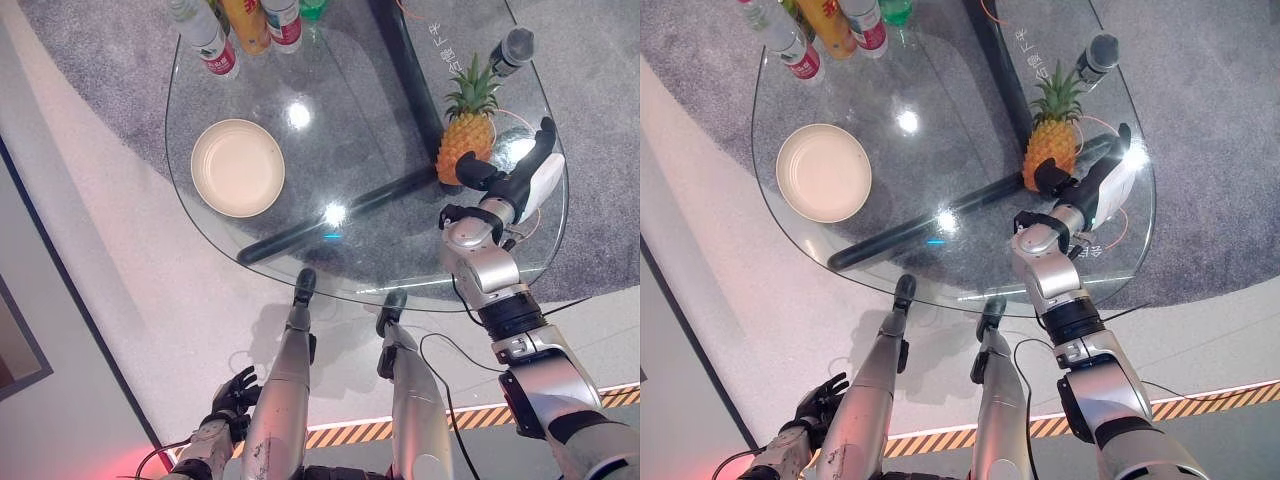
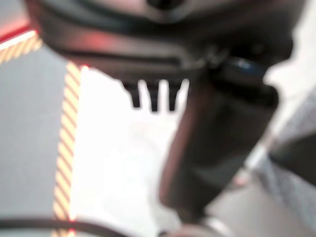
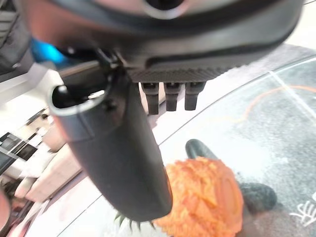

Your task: Pick up the fruit to the plate

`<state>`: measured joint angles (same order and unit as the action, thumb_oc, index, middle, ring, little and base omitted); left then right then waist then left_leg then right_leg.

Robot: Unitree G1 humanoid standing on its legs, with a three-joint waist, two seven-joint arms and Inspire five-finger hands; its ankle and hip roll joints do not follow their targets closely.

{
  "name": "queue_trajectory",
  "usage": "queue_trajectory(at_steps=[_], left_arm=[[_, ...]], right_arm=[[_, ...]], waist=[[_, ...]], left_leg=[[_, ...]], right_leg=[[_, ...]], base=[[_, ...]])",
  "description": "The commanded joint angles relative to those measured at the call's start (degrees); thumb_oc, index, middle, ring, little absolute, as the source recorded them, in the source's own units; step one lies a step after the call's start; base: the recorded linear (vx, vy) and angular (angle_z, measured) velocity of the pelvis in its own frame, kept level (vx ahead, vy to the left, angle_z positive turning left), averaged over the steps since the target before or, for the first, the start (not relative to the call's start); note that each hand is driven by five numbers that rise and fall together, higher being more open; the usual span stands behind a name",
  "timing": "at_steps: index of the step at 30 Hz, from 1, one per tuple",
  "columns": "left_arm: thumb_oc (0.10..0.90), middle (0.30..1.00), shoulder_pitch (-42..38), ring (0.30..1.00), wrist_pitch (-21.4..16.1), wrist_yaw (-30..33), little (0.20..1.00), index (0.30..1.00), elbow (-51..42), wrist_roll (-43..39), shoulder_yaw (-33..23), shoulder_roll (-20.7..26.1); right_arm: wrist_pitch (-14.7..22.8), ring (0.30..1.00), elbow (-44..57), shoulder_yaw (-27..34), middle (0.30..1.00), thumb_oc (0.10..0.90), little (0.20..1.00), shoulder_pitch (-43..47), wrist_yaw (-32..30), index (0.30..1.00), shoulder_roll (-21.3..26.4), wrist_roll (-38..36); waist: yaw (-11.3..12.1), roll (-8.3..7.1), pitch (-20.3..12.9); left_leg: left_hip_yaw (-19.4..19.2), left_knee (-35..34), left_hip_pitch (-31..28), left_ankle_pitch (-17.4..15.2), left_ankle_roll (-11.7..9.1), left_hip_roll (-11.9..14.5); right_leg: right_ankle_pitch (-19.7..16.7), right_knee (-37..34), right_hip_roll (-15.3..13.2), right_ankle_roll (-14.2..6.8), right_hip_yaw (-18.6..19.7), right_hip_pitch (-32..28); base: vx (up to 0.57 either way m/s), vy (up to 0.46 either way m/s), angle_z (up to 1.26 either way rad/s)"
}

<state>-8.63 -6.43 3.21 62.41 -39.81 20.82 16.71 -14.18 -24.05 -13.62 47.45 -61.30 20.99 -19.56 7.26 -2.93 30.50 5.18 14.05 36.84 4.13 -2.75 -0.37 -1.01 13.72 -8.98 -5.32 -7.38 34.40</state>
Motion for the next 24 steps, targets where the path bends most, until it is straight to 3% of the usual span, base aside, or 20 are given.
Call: queue_trajectory(at_steps=[1,7,13,24], left_arm=[[0.8,0.9,2.7,0.9,-0.6,0.0,0.9,0.9,0.0,-2.4,-1.3,-3.1],[0.8,0.9,2.7,0.9,-0.3,0.0,0.9,0.9,-0.3,-2.3,-0.7,-3.3],[0.8,0.9,3.1,0.9,-0.8,-0.2,0.9,0.9,-0.1,-2.5,-0.2,-3.4],[0.8,0.9,2.8,0.9,-0.4,-0.1,0.9,0.9,-0.7,-3.2,0.6,-3.9]], right_arm=[[4.6,0.9,4.6,2.3,0.9,0.8,0.9,1.6,-3.9,0.9,4.1,0.1],[6.4,0.9,0.0,2.0,0.9,0.8,0.9,3.1,-4.1,0.9,3.3,-4.4],[9.7,0.9,-1.9,1.7,0.9,0.8,0.9,3.7,0.4,0.9,2.5,-8.2],[8.7,0.9,-5.6,0.9,0.9,0.8,0.9,5.9,3.3,0.9,2.5,-7.1]], waist=[[0.3,1.2,-0.7],[0.9,1.69,-0.7],[1.4,2.16,-0.7],[1.9,3.01,-0.7]], left_leg=[[-0.7,0.7,-0.3,-3.2,5.9,-5.2],[-0.4,0.7,0.6,-3.0,5.8,-5.4],[0.0,0.4,1.3,-2.6,5.8,-5.6],[0.2,0.4,1.8,-2.3,5.6,-5.9]], right_leg=[[-2.9,-1.3,5.1,3.3,-0.4,-0.7],[-2.8,-1.0,5.0,3.4,-0.8,0.2],[-2.8,-0.8,4.9,3.6,-1.0,1.0],[-2.9,-0.6,4.6,3.6,-1.2,1.8]], base=[[0.0,0.0,0.0],[0.0,0.0,0.0],[0.0,0.0,0.0],[0.0,0.006,0.0]])
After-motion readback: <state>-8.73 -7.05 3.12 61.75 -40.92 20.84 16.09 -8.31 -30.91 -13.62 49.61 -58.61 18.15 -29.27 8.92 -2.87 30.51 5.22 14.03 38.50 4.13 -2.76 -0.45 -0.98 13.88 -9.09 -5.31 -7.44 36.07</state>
